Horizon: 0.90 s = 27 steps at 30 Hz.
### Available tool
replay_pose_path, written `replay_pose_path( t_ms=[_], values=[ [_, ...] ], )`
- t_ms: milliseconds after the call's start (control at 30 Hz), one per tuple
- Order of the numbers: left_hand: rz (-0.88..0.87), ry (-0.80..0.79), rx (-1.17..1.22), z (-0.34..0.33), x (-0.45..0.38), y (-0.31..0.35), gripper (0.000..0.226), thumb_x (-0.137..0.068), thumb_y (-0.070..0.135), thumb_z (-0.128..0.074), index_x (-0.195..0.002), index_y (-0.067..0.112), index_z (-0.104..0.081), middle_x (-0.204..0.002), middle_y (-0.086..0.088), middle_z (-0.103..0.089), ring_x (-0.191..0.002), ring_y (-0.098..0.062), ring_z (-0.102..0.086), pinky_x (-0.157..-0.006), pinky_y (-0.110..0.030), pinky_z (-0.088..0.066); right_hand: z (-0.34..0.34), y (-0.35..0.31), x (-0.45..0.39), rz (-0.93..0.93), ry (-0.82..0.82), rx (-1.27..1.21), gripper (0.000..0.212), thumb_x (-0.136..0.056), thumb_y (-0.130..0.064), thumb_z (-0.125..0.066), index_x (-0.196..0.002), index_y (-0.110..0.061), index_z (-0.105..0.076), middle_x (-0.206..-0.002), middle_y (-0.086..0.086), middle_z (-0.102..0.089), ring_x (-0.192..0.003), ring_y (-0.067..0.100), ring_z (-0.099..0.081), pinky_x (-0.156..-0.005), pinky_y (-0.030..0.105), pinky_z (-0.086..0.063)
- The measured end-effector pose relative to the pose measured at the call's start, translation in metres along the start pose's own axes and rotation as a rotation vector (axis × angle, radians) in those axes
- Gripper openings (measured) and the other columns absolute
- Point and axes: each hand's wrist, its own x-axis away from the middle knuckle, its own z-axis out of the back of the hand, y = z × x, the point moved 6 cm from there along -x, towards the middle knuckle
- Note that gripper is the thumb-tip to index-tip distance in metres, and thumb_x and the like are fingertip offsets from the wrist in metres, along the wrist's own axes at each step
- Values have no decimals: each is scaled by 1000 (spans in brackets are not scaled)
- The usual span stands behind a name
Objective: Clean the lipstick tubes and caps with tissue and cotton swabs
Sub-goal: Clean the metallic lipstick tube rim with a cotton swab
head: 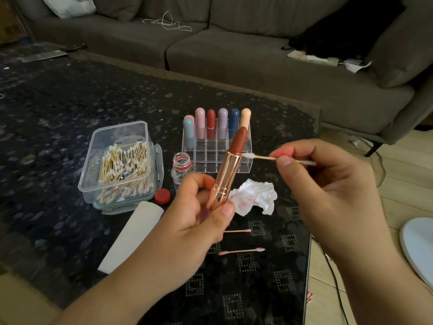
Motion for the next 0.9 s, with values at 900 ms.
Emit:
replay_pose_path(
  t_ms=[900],
  values=[
    [34, -75, 207, -5, 1, 3, 20, -78, 35, -59, -91, 21, -52, -64, 4, -44, -53, -8, -37, -54, -19, -38, 3, 4, -1, -53, -10, -27, 13, -83, -22, -59, -77, -28, -68, -60, 13, -49, -44, 1, -38, -44, 6, -29]
  ],
)
